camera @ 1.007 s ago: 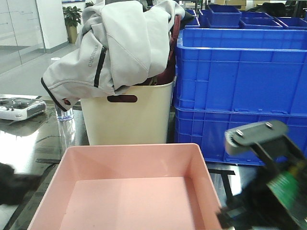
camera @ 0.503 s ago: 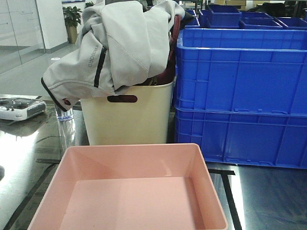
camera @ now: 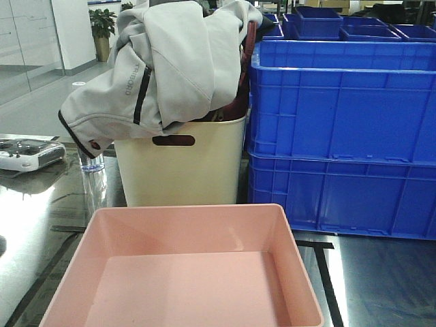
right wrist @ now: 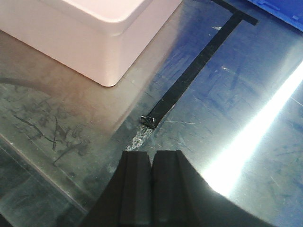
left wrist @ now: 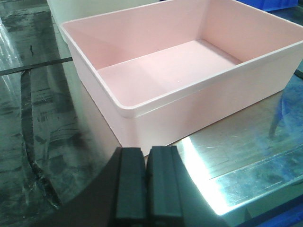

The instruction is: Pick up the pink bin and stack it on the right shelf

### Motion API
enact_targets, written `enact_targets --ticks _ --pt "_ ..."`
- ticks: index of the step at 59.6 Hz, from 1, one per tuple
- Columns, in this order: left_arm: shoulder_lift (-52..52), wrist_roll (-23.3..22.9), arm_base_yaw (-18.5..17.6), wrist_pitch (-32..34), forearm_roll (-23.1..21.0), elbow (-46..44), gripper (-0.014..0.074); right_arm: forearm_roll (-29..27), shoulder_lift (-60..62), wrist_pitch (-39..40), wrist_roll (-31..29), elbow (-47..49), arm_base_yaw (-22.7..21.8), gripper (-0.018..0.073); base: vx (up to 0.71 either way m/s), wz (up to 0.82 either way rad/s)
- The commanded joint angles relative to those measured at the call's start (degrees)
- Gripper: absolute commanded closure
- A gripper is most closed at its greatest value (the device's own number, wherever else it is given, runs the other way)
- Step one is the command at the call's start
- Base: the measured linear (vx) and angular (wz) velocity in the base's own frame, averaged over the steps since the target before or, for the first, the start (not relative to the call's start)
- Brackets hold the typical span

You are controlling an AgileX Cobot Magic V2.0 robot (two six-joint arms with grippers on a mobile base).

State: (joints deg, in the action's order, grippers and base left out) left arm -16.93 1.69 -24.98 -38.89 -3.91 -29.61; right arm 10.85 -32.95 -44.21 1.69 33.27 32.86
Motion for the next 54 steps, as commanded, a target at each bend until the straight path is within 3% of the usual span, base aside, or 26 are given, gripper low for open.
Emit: enact_targets --ticks 1,9,19,28,45,52,54 --pt "-0.6 0.1 -0.2 4.8 0.0 -1.4 0.0568 0.8 0.1 3.8 -0.5 1.5 -0.3 0.0571 0.0 0.0" --pt "1.2 0.1 1.5 5.5 -0.5 0.4 0.0568 0.9 0.1 3.9 -0.5 1.5 -0.3 0.0571 0.0 0.0" --pt "7.8 0.3 13.1 7.8 2.6 7.5 0.0568 1.1 0.1 3.9 -0.5 1.5 -0.3 0.0571 0.0 0.0" --pt "14.5 -1.2 20.6 17.6 2.5 16.6 0.0568 1.2 0.1 3.9 -0.5 1.5 -0.3 0.0571 0.0 0.0" --pt "17.8 -1.7 21.8 36.0 2.5 27.5 0.0603 1.2 0.1 3.9 -0.5 1.5 -0.3 0.0571 0.0 0.0" --pt "18.6 -5.1 21.8 43.9 2.5 32.2 0.0604 1.2 0.1 3.8 -0.5 1.5 -0.3 0.0571 0.0 0.0" --pt "18.6 -5.8 21.8 43.4 2.5 32.2 0.0604 1.2 0.1 3.9 -0.5 1.5 -0.3 0.0571 0.0 0.0"
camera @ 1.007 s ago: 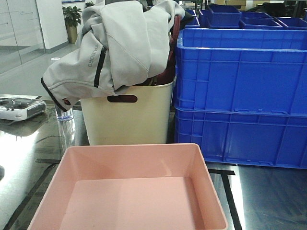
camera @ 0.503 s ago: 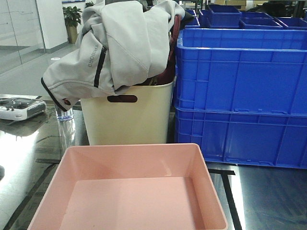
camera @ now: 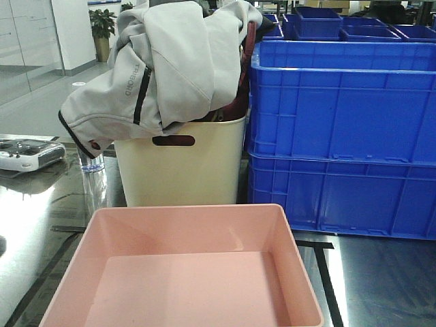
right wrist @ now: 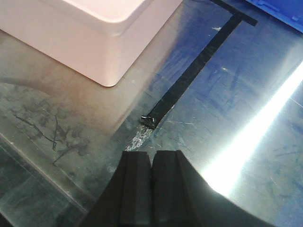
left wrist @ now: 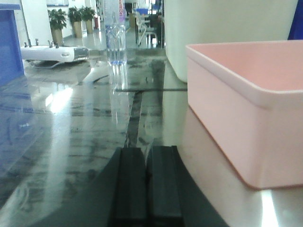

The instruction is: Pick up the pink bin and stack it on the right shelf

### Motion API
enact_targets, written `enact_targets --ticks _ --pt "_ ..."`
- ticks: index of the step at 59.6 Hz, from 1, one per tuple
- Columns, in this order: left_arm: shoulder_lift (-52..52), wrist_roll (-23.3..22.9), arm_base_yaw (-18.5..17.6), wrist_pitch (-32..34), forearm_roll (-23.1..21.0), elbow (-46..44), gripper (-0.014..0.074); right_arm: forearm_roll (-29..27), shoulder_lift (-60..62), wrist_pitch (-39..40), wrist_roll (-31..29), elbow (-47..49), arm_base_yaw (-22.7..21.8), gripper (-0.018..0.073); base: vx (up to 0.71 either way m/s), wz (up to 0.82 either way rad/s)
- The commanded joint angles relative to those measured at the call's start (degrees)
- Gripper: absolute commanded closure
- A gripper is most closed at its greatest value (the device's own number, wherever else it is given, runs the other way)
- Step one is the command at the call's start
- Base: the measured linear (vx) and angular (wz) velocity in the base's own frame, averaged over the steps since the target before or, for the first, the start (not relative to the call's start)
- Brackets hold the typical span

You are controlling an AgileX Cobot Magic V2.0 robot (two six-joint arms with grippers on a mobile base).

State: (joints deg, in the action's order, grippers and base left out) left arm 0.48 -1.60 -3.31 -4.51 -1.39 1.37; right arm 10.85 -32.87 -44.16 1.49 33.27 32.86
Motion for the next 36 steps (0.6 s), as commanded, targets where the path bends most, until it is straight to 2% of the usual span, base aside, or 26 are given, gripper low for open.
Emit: enact_targets --ticks 1,13,23,36 --pt "1.2 -2.7 0.2 8.6 0.0 1.1 0.0604 1.2 0.0 3.8 -0.3 1.5 -0.3 0.0571 0.0 0.0" --pt "1.2 -2.7 -0.1 9.2 0.1 1.1 0.0603 1.2 0.0 3.9 -0.3 1.5 -0.3 0.0571 0.0 0.0" --pt "1.2 -0.9 -0.1 9.8 2.2 1.1 0.0603 1.2 0.0 3.9 -0.4 1.5 -0.3 0.0571 0.0 0.0" --pt "1.2 -0.1 -0.1 9.8 1.9 1.1 0.0603 1.2 0.0 3.9 -0.4 1.5 -0.3 0.0571 0.0 0.0"
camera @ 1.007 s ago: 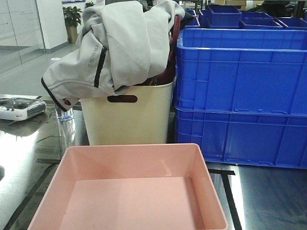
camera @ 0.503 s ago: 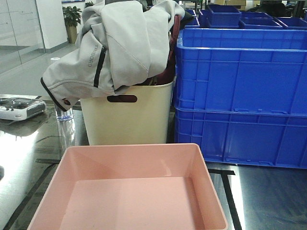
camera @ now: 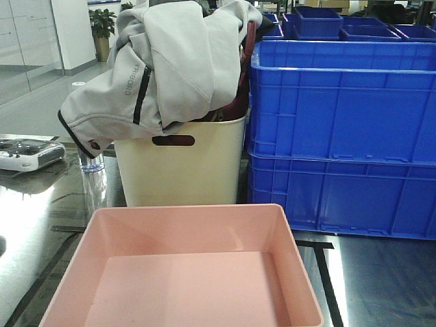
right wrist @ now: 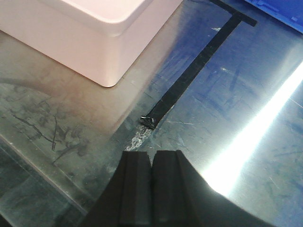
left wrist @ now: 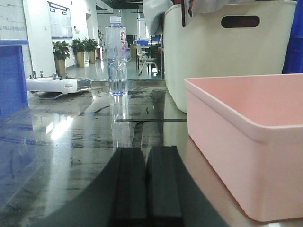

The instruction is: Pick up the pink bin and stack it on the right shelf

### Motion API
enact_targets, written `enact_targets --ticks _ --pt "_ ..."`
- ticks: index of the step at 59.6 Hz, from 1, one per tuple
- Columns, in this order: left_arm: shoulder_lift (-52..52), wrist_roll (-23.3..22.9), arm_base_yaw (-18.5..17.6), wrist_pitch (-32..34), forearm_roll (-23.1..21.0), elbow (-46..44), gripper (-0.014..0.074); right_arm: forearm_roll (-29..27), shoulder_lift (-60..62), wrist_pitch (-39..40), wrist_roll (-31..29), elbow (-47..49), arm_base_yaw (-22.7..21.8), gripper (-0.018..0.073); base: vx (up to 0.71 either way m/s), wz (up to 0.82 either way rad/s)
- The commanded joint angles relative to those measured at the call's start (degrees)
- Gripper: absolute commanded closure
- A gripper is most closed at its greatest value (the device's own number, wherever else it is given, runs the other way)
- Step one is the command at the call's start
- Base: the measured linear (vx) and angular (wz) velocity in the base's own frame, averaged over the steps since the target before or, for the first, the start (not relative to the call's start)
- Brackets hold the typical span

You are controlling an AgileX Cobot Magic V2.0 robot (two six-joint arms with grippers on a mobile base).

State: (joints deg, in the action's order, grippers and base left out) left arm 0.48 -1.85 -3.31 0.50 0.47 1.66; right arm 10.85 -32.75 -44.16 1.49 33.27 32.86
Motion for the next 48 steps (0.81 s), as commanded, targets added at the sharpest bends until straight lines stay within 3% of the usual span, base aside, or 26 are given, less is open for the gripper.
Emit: enact_targets --ticks 1,43,48 --pt "1.2 0.2 -0.1 4.8 0.0 0.9 0.0603 1.2 -0.1 3.9 -0.4 1.5 -0.3 0.0571 0.0 0.0" --pt "1.1 0.2 -0.1 4.8 0.0 0.9 0.0603 1.1 0.9 4.2 -0.4 1.2 -0.3 0.0571 0.0 0.0" --pt "1.1 0.2 -0.1 4.8 0.0 0.8 0.0603 0.2 3.8 5.3 -0.2 -0.8 -3.4 0.0569 0.0 0.0"
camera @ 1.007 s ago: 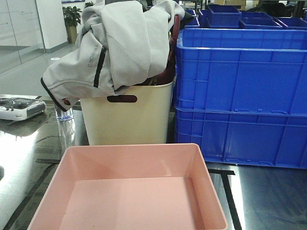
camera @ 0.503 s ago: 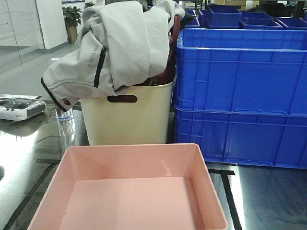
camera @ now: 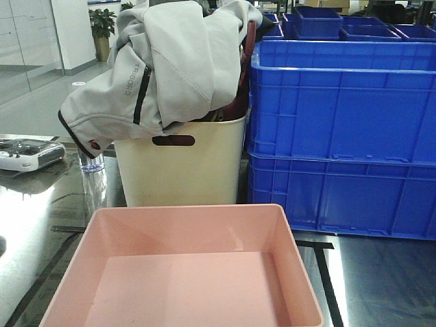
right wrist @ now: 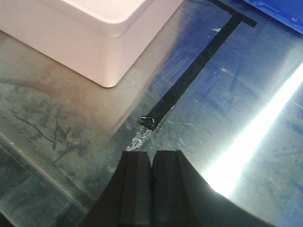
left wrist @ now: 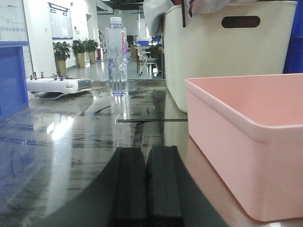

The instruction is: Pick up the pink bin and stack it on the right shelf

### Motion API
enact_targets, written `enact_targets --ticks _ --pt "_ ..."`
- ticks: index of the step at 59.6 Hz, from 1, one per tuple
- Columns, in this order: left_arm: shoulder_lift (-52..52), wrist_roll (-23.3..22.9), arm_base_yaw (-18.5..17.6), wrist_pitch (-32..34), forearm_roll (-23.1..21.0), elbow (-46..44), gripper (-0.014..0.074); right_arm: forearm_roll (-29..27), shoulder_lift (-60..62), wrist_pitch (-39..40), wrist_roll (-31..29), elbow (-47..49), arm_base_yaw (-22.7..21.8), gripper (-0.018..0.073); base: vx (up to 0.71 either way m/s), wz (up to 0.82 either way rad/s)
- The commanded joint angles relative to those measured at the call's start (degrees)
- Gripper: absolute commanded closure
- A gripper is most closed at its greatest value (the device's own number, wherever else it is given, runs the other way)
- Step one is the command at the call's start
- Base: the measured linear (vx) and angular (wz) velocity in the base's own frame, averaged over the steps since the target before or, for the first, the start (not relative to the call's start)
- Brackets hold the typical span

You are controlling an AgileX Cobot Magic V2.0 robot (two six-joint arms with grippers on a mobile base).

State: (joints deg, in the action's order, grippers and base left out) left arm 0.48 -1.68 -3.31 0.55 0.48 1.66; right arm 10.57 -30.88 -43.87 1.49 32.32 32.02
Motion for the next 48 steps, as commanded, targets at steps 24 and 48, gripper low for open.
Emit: enact_targets --ticks 24,48 --pt "1.1 0.0 -0.1 4.8 0.0 0.8 0.0602 -12.4 26.8 33.0 -10.4 -23.5 -24.4 0.0568 0.0 0.0" --pt "1.1 0.0 -0.1 4.8 0.0 0.8 0.0602 -12.5 31.7 52.3 -10.3 -34.1 -28.0 0.0568 0.0 0.0"
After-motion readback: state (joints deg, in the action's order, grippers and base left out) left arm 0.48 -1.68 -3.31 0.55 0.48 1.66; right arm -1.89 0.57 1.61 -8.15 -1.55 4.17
